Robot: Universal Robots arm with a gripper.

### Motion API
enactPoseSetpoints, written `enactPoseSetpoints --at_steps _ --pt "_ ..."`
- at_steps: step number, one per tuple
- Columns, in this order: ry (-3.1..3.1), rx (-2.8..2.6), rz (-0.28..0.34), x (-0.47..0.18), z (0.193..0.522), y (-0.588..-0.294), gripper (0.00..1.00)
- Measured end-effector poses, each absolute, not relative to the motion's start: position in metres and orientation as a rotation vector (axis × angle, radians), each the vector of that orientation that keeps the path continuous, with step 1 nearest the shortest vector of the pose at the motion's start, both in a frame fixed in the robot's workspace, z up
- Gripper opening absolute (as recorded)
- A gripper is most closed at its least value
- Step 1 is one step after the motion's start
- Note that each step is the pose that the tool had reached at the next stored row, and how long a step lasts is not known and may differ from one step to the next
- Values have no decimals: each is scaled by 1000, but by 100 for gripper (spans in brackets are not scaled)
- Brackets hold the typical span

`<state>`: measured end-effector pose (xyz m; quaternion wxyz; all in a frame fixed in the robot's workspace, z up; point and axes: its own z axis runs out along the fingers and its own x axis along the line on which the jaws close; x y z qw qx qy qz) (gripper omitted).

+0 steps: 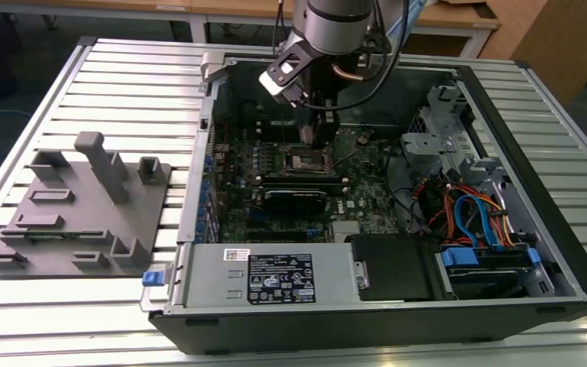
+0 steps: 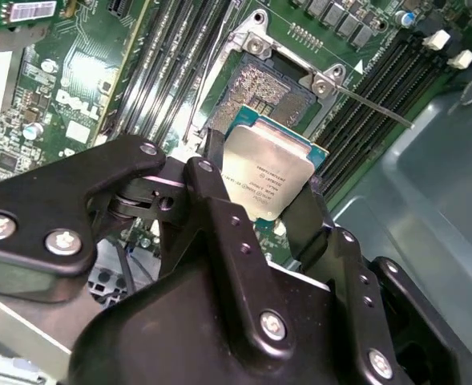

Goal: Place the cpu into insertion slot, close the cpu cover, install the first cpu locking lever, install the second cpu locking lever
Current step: 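Place the cpu into insertion slot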

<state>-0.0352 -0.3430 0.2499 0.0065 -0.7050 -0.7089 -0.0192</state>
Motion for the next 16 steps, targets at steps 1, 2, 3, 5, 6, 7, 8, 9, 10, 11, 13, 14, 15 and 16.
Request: enactPoseSetpoints --at_steps 1,2,3,5,6,7,8,9,10,11,13,14,15,16 --pt "-2218 -2206 -60 -35 248 -343 54" --pt "-2218 -2206 -60 -35 246 -343 54" --pt "-2218 -2206 -60 -35 245 -343 54" --pt "-2219 -2207 -63 -37 243 -343 54" --pt "-2220 -2208 -62 -37 242 -343 54" --pt "-2222 -2209 -57 -38 241 -343 54" --pt "-2225 -2210 -53 -38 240 -343 54" --pt "-2228 -2210 -50 -38 239 -343 54" --pt "-2231 -2209 -50 -39 238 -343 54" --pt "-2233 -2208 -50 -40 237 -343 54" --pt "-2238 -2206 -54 -41 234 -343 54" --pt "-2241 -2207 -58 -41 233 -343 54" --pt "-2242 -2208 -62 -41 232 -343 54" --pt "-2244 -2210 -65 -41 230 -343 54"
